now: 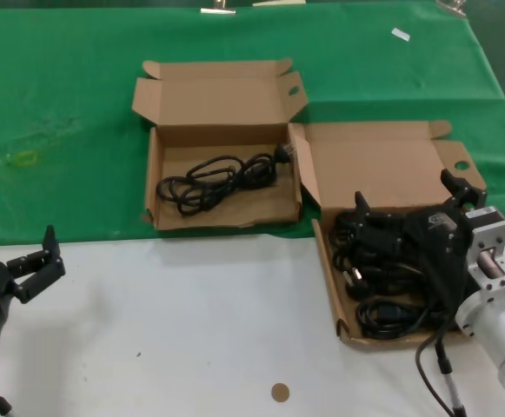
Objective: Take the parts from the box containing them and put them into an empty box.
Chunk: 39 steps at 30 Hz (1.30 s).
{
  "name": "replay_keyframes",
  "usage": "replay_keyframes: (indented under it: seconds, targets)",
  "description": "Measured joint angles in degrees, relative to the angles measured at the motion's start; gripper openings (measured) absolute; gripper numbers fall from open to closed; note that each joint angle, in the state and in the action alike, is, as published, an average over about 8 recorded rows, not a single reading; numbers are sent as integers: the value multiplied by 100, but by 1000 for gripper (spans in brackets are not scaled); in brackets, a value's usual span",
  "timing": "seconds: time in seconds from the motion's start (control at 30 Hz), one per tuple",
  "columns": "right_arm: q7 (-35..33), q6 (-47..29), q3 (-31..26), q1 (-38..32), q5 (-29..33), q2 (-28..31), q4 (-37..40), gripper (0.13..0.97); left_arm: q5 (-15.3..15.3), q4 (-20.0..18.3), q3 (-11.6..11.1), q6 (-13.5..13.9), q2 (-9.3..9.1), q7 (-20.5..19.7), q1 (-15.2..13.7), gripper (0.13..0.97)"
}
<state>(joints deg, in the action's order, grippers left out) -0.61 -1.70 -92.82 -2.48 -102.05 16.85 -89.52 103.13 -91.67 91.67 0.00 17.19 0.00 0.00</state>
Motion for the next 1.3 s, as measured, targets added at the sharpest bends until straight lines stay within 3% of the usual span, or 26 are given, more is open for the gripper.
replay_keyframes:
  seconds: [1.3]
  targets:
    - [0, 0, 0, 0, 0, 0, 0, 966, 0, 0, 0, 0, 0, 0, 0, 966]
